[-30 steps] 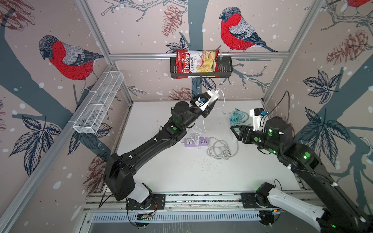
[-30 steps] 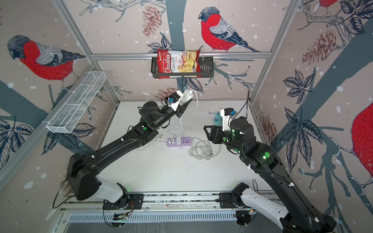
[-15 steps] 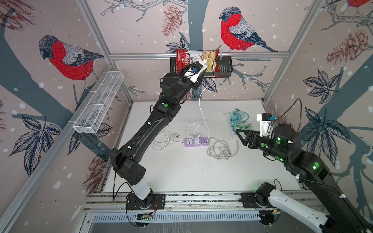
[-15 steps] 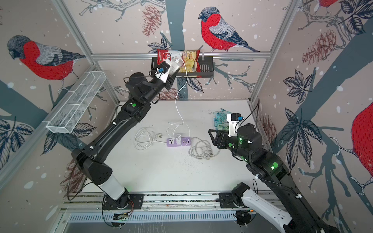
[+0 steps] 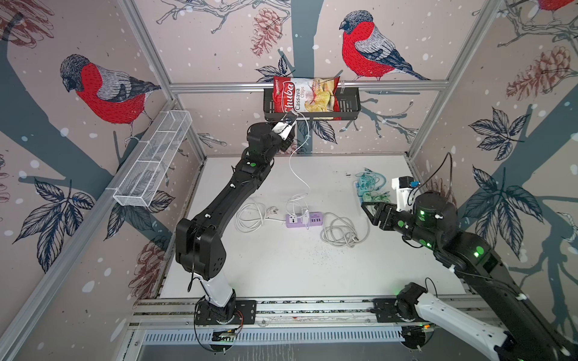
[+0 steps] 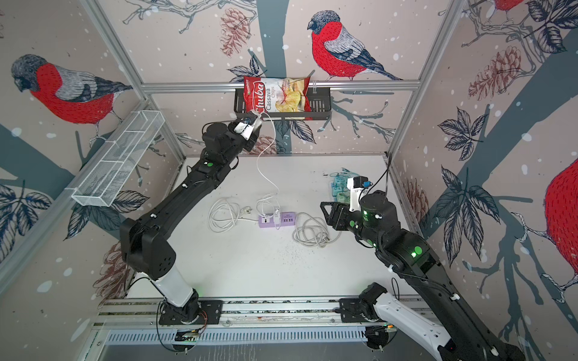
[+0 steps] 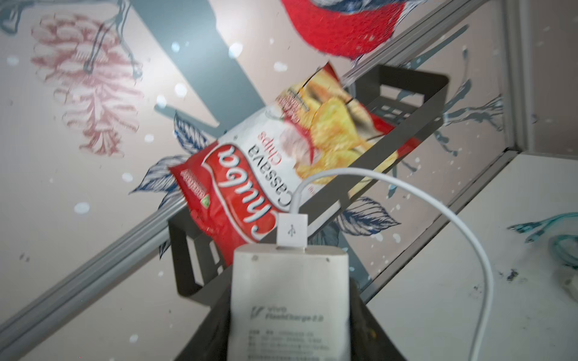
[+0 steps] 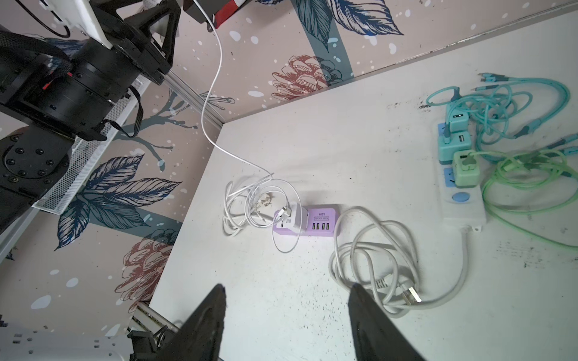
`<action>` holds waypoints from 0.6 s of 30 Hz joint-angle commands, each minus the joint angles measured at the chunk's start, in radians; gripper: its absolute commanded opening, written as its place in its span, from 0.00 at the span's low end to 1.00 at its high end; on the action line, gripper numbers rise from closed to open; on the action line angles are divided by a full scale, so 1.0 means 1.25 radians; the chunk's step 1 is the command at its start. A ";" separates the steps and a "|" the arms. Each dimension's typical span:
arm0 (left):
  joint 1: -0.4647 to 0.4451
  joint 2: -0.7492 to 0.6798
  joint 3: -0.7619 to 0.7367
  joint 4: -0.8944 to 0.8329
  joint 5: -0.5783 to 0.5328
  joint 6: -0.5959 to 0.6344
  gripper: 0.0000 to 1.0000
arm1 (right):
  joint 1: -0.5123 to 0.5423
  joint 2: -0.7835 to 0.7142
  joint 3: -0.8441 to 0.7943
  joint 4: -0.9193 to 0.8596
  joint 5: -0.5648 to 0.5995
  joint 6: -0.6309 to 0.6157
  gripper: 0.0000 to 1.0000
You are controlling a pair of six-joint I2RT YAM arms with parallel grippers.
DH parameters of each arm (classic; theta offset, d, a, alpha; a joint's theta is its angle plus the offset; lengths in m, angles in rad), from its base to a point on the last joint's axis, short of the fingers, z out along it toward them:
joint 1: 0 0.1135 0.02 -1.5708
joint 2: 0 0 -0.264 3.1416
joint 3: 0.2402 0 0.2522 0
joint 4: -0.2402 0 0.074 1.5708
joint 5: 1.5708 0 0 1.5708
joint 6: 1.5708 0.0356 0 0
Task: Insert the plug
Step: 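Raise the held charger high toward the chips basket while right gripper moves farther away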
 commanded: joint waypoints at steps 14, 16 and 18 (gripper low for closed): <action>0.134 0.361 0.623 -0.173 -0.080 -0.088 0.24 | -0.001 0.104 -0.008 0.103 -0.016 0.019 0.63; 0.134 0.403 0.698 -0.190 -0.093 -0.103 0.25 | 0.000 0.114 -0.005 0.107 -0.026 0.019 0.63; 0.135 0.419 0.730 -0.178 -0.095 -0.115 0.26 | 0.000 0.120 0.001 0.105 -0.032 0.018 0.63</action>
